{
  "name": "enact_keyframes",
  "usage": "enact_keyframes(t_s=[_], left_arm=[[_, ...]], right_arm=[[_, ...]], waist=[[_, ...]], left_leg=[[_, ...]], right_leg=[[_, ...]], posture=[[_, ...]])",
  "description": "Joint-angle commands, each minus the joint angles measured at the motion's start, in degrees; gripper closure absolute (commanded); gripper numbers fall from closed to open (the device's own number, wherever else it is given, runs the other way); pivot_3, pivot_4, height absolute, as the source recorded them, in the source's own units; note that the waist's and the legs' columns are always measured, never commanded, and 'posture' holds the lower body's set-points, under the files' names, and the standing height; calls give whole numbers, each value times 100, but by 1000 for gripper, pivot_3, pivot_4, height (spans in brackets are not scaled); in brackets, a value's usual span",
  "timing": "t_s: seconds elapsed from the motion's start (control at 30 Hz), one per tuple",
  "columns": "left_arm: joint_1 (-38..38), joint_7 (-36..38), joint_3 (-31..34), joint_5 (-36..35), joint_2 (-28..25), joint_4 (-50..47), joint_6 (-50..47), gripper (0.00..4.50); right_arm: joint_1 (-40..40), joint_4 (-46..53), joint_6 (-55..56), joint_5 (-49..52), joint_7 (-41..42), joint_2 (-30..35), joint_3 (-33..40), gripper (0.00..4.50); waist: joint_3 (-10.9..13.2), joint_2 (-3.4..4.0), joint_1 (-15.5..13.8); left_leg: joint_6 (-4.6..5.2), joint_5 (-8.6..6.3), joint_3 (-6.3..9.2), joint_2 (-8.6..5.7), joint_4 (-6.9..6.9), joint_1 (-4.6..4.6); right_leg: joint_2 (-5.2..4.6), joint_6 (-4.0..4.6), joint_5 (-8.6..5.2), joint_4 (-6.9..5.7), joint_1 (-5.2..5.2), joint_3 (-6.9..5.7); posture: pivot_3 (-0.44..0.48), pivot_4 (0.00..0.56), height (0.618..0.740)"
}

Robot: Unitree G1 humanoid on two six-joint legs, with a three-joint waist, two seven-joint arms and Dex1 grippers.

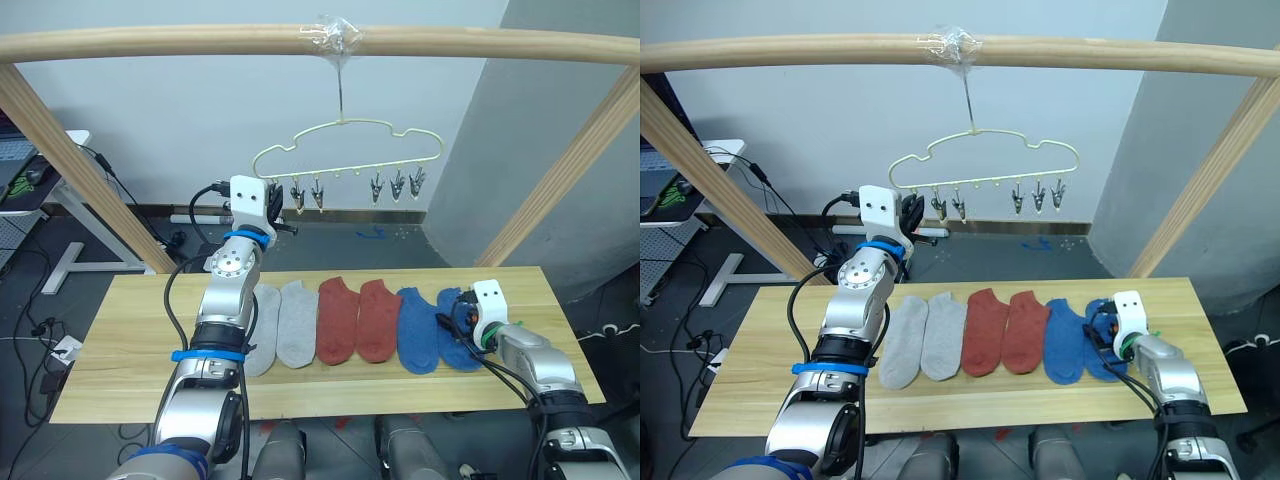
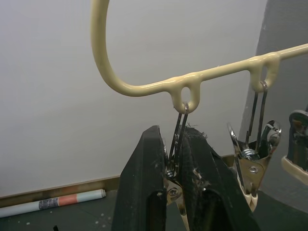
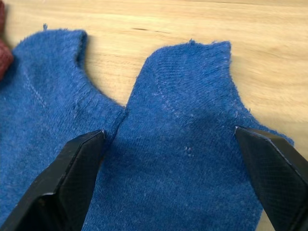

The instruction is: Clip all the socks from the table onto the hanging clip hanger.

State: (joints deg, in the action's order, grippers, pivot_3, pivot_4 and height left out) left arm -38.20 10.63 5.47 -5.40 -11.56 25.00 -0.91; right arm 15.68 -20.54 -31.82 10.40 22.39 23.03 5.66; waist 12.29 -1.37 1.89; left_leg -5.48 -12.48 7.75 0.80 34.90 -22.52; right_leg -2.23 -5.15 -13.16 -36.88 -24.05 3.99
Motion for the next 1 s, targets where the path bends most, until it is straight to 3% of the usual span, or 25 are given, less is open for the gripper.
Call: enact_keyframes(t_s=[0.03,0.2,0.33,0.37,0.47,0.7,0.83,1.0], left_arm=[[-7,-17,68,-22,-45,-145,5,4382],[-40,-7,63,-25,-36,-98,22,4382],[-86,-3,46,-12,-25,-54,44,4382],[-93,-1,46,-14,-24,-48,45,4382],[-96,7,44,-17,-23,-46,48,4382],[-64,29,71,-45,-51,-94,10,4382],[-23,362,320,-634,-21,-356,-461,4382],[6,1092,658,-1703,-255,-839,-1935,4382]], right_arm=[[-164,-43,-143,171,-56,-52,273,953],[-180,25,-229,341,-18,-157,496,2779],[-361,20,156,-110,136,59,56,4255],[-394,18,231,-187,142,84,-30,4442],[-487,14,529,-494,206,203,-360,4442],[-604,138,768,-528,309,373,-256,4442],[-950,1294,867,-427,806,883,-225,4442],[-1051,3293,217,219,1588,1293,-339,4442]], waist=[[0,0,-2],[0,0,12],[0,0,9],[0,0,9],[0,0,9],[0,-1,4],[4,6,-5],[24,13,101]], left_leg=[[0,0,0,0,0,0],[0,0,0,0,-1,0],[0,0,0,0,0,1],[0,0,0,0,0,1],[0,0,0,0,0,1],[0,0,0,0,0,2],[-1,0,0,-2,-1,-8],[-1,0,1,1,0,-4]], right_leg=[[0,0,0,1,0,0],[0,0,0,0,-1,0],[0,0,0,0,0,0],[0,0,0,1,0,0],[0,0,0,1,0,0],[0,-1,0,0,1,0],[-2,0,0,3,-3,0],[2,-3,-1,0,-5,0]], posture=[[45,211,740],[37,209,740],[37,209,740],[37,209,740],[37,209,740],[38,207,740],[51,207,740],[51,207,740]])
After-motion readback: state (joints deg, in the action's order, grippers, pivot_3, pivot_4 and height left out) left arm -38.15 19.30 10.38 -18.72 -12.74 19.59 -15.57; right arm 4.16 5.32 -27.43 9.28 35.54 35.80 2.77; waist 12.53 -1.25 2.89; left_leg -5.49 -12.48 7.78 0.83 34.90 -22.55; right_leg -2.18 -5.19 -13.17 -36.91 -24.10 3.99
